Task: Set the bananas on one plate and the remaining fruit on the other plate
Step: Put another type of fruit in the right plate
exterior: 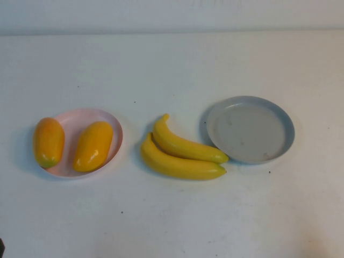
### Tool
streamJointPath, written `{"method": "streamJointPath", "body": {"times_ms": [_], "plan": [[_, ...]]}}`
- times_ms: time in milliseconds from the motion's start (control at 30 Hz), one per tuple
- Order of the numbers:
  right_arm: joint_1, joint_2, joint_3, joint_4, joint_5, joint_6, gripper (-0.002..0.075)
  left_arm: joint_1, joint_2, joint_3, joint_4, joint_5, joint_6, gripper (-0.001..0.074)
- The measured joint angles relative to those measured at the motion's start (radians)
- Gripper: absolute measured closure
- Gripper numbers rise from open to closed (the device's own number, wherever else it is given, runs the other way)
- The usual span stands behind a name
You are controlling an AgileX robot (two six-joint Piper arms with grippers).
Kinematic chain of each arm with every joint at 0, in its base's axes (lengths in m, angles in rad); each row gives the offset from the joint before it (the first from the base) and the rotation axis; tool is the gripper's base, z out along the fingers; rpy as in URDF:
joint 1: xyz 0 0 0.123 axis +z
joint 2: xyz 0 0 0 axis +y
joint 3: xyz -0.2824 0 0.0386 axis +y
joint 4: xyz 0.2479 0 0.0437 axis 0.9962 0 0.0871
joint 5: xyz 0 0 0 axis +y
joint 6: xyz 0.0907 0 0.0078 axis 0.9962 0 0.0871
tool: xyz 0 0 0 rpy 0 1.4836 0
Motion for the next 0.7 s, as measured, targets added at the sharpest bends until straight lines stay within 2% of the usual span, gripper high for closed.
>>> {"method": "streamJointPath", "body": {"times_ms": [267, 433, 567, 700], "plan": [[0.0, 0.0, 0.0, 0.472, -0.239, 0.0, 0.0743, 0.0, 0.0, 0.0, 0.0, 0.0, -0.002, 0.0738], [0.0, 0.0, 0.0, 0.581, -0.288, 0.0, 0.0743, 0.0, 0.0, 0.0, 0.0, 0.0, -0.002, 0.0738], [0.0, 0.011, -0.028, 0.634, -0.191, 0.0, 0.0743, 0.0, 0.0, 0.0, 0.0, 0.0, -0.002, 0.0738], [0.0, 0.148, -0.171, 0.634, -0.016, 0.0, 0.0743, 0.0, 0.0, 0.0, 0.0, 0.0, -0.002, 0.0738]]}}
